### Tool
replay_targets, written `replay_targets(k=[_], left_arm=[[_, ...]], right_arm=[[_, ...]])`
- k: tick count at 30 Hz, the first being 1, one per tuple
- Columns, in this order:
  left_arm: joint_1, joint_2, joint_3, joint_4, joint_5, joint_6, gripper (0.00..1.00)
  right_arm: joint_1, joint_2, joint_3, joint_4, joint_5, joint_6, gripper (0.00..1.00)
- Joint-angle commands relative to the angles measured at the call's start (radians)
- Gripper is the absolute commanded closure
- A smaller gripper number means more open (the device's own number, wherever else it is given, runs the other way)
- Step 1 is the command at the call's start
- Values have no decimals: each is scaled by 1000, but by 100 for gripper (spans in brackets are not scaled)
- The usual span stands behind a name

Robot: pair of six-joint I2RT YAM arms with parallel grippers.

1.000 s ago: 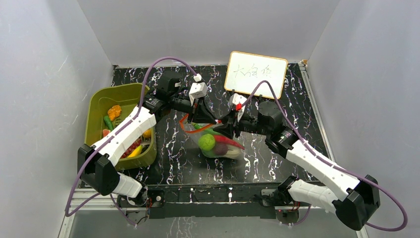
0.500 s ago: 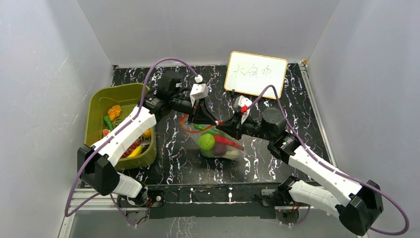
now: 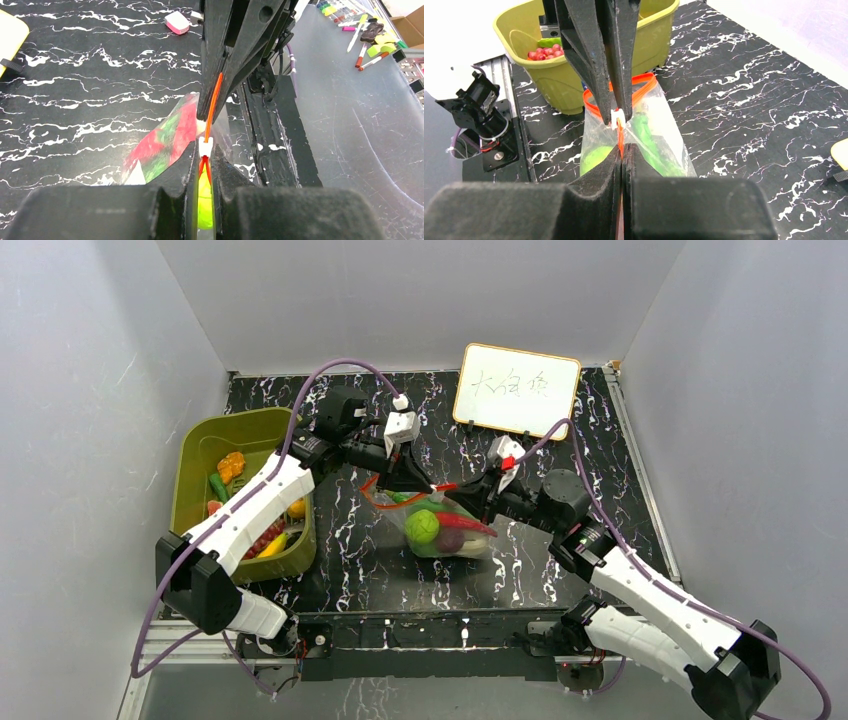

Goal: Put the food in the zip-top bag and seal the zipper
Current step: Zip the zipper food storage bag at the center of the board.

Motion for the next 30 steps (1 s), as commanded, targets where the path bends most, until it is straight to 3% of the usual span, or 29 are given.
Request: replay_targets(k=[1, 6, 11, 15, 30], left_arm=[[19, -35, 22, -91, -41, 68, 100], [24, -54, -13, -74, -50, 52, 100], [24, -90, -49, 25, -2, -7, 100], [25, -104, -77, 78, 16, -30, 100], [25, -107, -92, 125, 56, -50, 100]], right_arm=[[-3, -56, 5, 122, 91, 42, 100], [-3, -75, -31, 166, 113, 79, 100], [-3, -43, 3, 158, 57, 106, 72], [-3, -1, 54, 100, -25, 107, 64], [-3, 31, 40, 165, -44, 144, 70]])
